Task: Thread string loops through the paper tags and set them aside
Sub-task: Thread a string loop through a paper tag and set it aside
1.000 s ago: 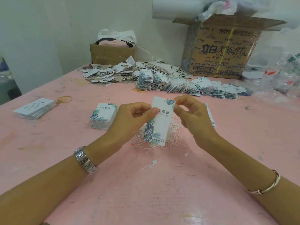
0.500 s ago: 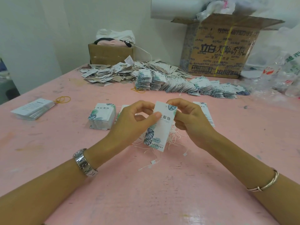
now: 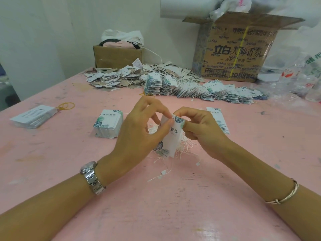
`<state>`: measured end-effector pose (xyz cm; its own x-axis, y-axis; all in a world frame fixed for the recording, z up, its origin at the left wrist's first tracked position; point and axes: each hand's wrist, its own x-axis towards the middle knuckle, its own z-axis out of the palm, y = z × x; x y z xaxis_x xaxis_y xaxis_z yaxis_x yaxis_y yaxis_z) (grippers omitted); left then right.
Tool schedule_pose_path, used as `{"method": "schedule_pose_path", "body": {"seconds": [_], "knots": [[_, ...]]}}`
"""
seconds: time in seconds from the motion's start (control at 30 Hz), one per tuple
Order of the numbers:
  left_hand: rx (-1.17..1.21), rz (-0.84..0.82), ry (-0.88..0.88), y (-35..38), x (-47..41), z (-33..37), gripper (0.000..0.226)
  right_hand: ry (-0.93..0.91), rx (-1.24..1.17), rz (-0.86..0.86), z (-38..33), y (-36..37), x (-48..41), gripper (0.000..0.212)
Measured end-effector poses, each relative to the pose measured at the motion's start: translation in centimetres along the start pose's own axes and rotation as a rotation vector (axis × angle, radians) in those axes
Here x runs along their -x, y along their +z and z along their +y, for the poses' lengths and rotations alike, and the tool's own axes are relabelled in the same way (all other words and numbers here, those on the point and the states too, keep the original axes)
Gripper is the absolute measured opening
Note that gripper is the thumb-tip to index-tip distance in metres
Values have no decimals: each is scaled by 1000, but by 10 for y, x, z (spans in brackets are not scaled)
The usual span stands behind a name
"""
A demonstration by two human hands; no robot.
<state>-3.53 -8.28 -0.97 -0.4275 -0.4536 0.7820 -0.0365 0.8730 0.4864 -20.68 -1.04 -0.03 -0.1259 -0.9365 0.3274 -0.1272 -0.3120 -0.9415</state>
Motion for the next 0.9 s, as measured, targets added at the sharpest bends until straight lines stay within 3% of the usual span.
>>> {"method": "schedule_pose_path", "body": {"seconds": [0.53,0.9], "knots": [[-41,44,-40,-1,0,1,14,67,21,-43,8,-3,-1,12],[-125,-33,-72,-3,1,2,11,94,40,-87,11,-6,-1,17]]}}
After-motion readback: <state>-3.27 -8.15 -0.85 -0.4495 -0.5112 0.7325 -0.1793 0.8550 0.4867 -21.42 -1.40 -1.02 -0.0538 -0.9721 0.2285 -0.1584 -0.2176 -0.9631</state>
